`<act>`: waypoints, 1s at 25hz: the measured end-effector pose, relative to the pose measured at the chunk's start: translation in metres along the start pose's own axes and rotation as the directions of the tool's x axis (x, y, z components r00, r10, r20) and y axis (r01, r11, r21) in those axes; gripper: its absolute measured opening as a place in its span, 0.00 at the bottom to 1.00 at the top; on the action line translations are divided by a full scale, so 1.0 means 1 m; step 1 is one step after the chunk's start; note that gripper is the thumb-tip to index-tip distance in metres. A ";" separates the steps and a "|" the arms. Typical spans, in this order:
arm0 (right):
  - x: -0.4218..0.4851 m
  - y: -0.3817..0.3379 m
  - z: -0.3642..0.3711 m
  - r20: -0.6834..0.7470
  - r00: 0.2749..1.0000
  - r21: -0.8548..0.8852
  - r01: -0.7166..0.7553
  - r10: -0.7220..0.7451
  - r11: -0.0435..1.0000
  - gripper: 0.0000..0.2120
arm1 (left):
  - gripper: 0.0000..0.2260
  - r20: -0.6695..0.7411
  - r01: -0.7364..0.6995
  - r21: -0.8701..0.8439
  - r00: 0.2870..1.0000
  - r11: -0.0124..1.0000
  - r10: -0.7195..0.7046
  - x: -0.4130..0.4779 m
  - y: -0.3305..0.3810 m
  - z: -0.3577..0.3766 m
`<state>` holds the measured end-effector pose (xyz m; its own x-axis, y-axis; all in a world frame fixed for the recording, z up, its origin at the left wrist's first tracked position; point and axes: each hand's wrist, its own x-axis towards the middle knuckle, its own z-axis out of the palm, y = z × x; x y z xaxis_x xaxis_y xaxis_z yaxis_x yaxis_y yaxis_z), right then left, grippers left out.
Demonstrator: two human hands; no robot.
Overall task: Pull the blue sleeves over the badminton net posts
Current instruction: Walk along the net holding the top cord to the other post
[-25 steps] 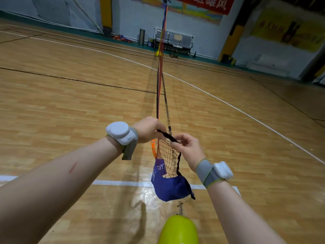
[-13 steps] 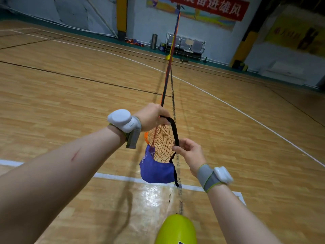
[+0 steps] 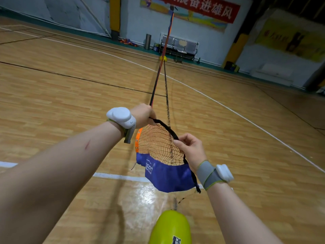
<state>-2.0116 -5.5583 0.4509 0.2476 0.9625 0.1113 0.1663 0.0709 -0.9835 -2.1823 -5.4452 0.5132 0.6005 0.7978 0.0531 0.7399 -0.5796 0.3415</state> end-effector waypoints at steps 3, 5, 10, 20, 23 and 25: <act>-0.009 -0.007 0.012 0.083 0.996 0.004 0.007 -0.007 1.000 0.10 | 0.11 0.085 -0.039 0.069 0.996 0.997 0.033 -0.004 0.005 0.005; -0.014 -0.010 0.017 0.109 0.994 -0.009 0.012 -0.011 1.000 0.09 | 0.12 0.124 -0.130 0.063 0.985 0.989 0.122 -0.010 0.015 0.011; -0.025 -0.019 0.017 0.091 0.996 0.010 0.008 -0.008 1.000 0.10 | 0.11 0.123 -0.282 -0.020 0.951 0.959 0.283 -0.031 0.024 0.014; -0.041 -0.014 0.025 0.051 0.997 -0.042 -0.051 0.053 0.998 0.08 | 0.08 -0.050 -0.264 -0.050 0.964 0.963 0.261 -0.062 0.027 -0.013; -0.050 -0.010 0.030 0.040 0.993 -0.042 -0.105 0.107 0.994 0.07 | 0.08 -0.094 -0.251 -0.052 0.965 0.967 0.245 -0.072 0.019 -0.023; -0.056 -0.008 0.030 0.011 0.992 -0.022 -0.122 0.122 0.992 0.08 | 0.08 -0.104 -0.224 -0.056 0.971 0.973 0.217 -0.077 0.009 -0.025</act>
<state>-2.0559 -5.6053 0.4482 0.2556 0.9667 -0.0115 0.1554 -0.0529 -0.9864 -2.2291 -5.5076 0.5360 0.7121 0.6656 0.2234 0.5683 -0.7332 0.3734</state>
